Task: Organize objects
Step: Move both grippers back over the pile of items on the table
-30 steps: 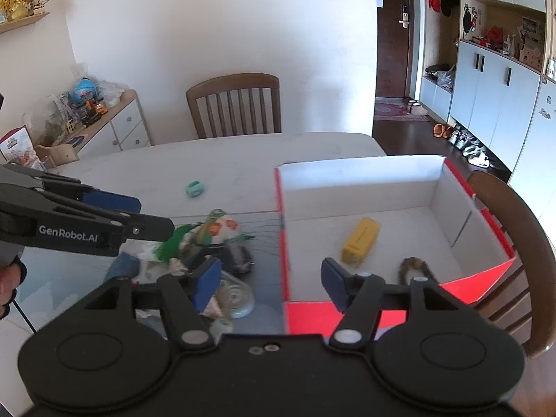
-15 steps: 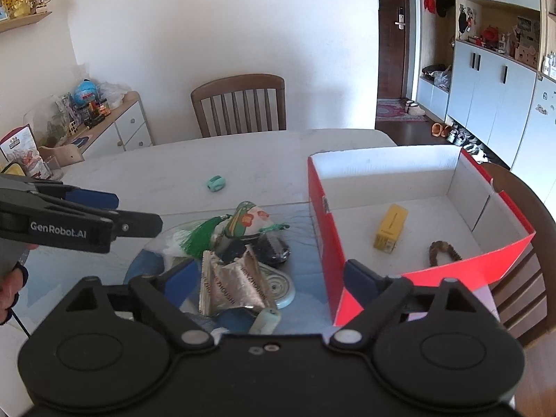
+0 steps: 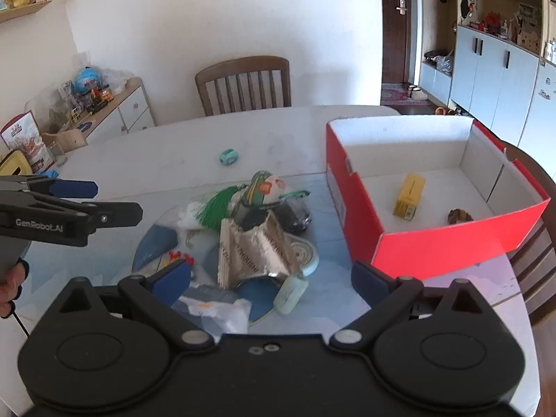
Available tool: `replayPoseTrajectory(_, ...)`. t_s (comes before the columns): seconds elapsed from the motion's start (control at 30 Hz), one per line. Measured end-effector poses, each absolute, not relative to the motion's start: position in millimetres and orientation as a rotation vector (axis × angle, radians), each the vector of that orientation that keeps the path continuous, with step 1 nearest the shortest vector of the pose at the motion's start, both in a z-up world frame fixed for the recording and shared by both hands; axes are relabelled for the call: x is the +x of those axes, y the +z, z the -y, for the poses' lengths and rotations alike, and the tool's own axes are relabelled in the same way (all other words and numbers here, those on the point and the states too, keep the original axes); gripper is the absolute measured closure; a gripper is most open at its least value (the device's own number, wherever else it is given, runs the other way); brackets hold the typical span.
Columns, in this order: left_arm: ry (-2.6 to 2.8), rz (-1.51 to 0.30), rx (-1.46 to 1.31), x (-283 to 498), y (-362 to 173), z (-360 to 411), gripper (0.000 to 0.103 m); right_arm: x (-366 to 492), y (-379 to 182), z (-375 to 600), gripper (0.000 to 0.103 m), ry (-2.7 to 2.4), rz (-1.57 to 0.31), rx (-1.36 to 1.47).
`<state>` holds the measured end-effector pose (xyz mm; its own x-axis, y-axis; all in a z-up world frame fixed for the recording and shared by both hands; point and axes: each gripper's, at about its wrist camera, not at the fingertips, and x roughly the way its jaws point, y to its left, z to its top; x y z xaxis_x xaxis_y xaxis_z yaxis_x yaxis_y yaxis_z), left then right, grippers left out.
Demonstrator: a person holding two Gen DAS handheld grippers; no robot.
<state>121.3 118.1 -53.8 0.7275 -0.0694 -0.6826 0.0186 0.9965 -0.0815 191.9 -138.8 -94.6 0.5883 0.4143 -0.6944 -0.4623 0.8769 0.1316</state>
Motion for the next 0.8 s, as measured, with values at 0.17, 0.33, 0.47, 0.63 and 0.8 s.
replayPoseTrajectory(0.17, -0.031, -0.774, -0.073, 110.9, -75.9, -127.0, 0.002, 182.4, -102.5, 128.9, 0.005, 0.544, -0.809, -0.094)
replayPoseTrajectory(0.33, -0.017, -0.782, -0.055, 107.6, -92.4, -132.3, 0.002, 176.0, -113.6, 119.4, 0.005, 0.576, -0.837, -0.126)
replayPoseTrajectory(0.47, -0.011, -0.806, -0.034, 112.6, -104.9, -134.5, 0.002, 173.8, -122.3, 109.8, 0.005, 0.597, -0.85, -0.163)
replayPoseTrajectory(0.63, 0.013, -0.84, -0.005, 125.9, -125.3, -138.2, 0.002, 173.5, -137.5, 97.7, 0.008, 0.633, -0.874, -0.224)
replayPoseTrajectory(0.8, -0.006, -0.863, -0.044, 136.9, -135.8, -140.0, 0.002, 176.3, -152.0, 88.0, 0.01, 0.655, -0.89, -0.259)
